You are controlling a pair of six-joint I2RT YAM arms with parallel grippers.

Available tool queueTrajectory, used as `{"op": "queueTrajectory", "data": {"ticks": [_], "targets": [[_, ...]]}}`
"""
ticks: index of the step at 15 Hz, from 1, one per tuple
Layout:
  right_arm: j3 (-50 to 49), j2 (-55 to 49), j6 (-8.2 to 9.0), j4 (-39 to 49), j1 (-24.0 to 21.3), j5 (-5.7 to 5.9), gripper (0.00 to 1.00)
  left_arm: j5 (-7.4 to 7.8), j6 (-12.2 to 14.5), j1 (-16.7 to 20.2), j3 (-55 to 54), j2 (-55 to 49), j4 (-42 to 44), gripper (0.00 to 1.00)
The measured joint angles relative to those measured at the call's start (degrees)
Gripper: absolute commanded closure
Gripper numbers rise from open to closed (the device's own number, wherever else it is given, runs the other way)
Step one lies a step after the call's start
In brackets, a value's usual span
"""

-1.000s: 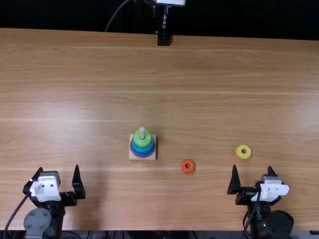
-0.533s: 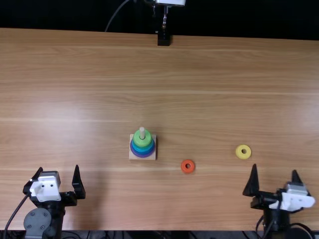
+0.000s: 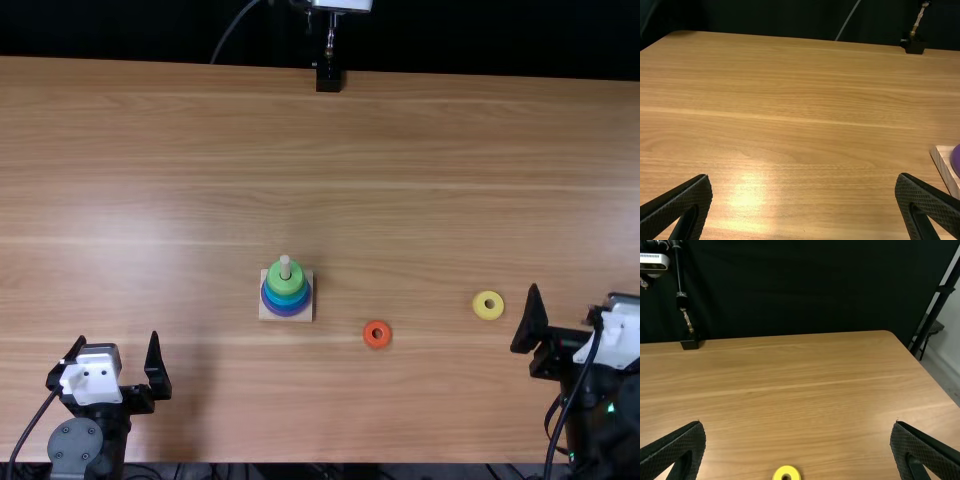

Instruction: Build the Hanoi tower: stack the rings onto the peg from bottom to top in this color order: purple, dark blue, light blue, dark green, light green, yellow, orange.

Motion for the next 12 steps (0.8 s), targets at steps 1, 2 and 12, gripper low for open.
{"op": "queueTrajectory", "data": {"ticks": [1,2,12], "targets": [[1.36,2.64,0.00,0.00,1.20,0.37,0.00,0.00,0.04,0.00,0.00,-0.02,-0.02,0.00],[2.40,6.16,0.00,0.09,2.54,0.39,0.00,0.02,0.02,0.00,0.00,-0.02,-0.02,0.00],[3.72,41.46,6.29,-0.02,3.19,0.79,0.00,0.02,0.00,0.00,0.00,-0.02,-0.02,0.00]]}}
